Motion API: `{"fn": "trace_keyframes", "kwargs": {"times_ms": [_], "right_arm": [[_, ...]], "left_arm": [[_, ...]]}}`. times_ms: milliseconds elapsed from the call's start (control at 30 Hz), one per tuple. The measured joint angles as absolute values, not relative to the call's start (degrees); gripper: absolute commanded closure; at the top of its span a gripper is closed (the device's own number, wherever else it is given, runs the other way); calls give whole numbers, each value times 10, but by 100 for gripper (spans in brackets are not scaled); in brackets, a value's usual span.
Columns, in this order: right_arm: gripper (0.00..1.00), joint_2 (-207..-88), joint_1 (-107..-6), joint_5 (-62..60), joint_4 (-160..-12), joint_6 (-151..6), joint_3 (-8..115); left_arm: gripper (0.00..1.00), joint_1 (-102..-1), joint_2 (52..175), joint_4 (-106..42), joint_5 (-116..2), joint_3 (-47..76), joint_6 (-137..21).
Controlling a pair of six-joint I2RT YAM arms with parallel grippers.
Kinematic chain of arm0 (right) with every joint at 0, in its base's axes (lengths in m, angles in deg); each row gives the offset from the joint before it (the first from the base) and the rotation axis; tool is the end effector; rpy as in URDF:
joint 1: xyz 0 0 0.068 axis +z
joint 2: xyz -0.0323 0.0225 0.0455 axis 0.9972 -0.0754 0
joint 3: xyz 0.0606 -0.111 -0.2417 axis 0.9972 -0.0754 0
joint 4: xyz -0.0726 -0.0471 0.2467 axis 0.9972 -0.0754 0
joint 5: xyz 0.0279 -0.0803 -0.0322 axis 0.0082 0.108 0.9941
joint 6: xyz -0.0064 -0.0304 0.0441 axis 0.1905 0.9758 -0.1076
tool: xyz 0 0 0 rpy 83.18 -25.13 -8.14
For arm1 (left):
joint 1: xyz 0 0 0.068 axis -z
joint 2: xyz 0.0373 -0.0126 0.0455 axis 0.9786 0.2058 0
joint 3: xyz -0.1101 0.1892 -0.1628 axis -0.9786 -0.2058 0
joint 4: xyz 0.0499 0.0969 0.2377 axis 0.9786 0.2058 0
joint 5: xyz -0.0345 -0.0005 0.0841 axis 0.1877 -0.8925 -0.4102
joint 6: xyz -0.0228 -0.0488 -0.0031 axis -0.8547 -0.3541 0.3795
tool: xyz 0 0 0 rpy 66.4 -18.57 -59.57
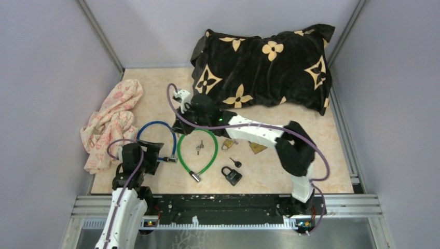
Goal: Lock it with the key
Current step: Place the key at the center of the board, then reset both arms
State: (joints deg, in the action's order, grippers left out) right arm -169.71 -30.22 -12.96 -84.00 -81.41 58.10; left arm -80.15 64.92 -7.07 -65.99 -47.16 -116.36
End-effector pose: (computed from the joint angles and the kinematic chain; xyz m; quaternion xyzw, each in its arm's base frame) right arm 0.2338 0.3608 0.2881 -0.3656 0.7358 0.4370 0.3659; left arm 0.1213 0.0047 0.1524 -0.5323 0.7299 -0.2356 0.3582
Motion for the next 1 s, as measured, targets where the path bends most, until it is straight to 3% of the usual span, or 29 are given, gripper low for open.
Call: {"fn": "trace_keyframes", "kwargs": {"times_ms": [233,267,333,400,433,567,700,867,1000], "right_arm": [[100,-1904,-275,-151,-807,-910,759],[94,-1926,-273,-154,-810,-918,778],[61,-1978,-269,-159,-823,-933,825],[6,-2018,-267,-161,-853,-938,865],[2,-2035,-266,-163,-878,-933,887],[2,-2056,-269,-154,-989,-886,956],[2,-2001,-284,-144,-1047,-836,971],[2,-1739,-339,-101,-1046,-787,764],[2,-1494,-465,-60,-1012,-780,572]], "left_arm": [[1,-804,635,89,-663,-374,-1148],[1,-805,633,106,-663,-357,-1147],[1,-805,629,133,-668,-321,-1143],[1,-806,621,144,-674,-296,-1139],[1,-807,616,147,-676,-289,-1138],[1,-813,601,156,-682,-283,-1135],[1,-813,597,145,-685,-283,-1109],[1,-813,582,82,-699,-280,-1017],[1,-813,576,-57,-673,-283,-824]]}}
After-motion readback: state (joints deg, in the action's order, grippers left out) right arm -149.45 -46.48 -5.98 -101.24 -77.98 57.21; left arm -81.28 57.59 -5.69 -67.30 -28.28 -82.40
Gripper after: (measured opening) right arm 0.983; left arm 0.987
